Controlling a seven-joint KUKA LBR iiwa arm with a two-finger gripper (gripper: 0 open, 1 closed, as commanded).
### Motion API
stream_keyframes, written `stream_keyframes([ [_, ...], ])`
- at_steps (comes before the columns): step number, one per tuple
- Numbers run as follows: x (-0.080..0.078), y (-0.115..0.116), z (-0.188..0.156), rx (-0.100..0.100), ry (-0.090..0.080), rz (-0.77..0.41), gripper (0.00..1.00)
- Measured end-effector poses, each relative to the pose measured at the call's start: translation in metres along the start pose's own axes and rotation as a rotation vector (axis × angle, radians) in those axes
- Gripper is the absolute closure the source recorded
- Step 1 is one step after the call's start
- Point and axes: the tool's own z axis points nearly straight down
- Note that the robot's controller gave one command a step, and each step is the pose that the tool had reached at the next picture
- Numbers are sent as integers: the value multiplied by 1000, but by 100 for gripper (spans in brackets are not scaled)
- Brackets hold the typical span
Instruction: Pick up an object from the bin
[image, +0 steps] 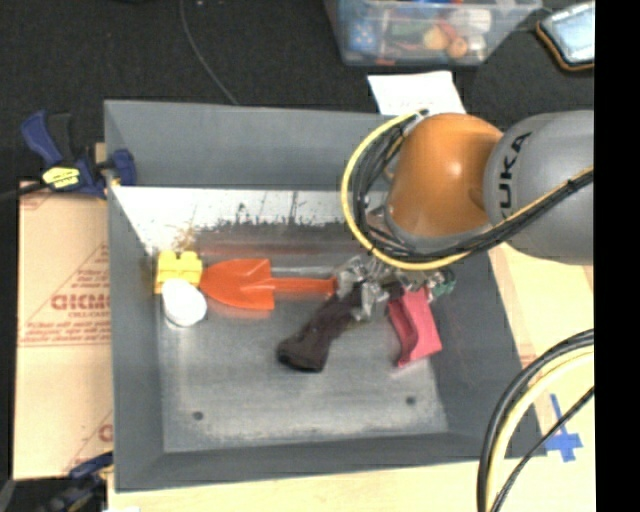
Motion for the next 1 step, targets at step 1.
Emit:
stream_keyframes([
  [1,-19,-12,-33,3,-6,-298,100],
])
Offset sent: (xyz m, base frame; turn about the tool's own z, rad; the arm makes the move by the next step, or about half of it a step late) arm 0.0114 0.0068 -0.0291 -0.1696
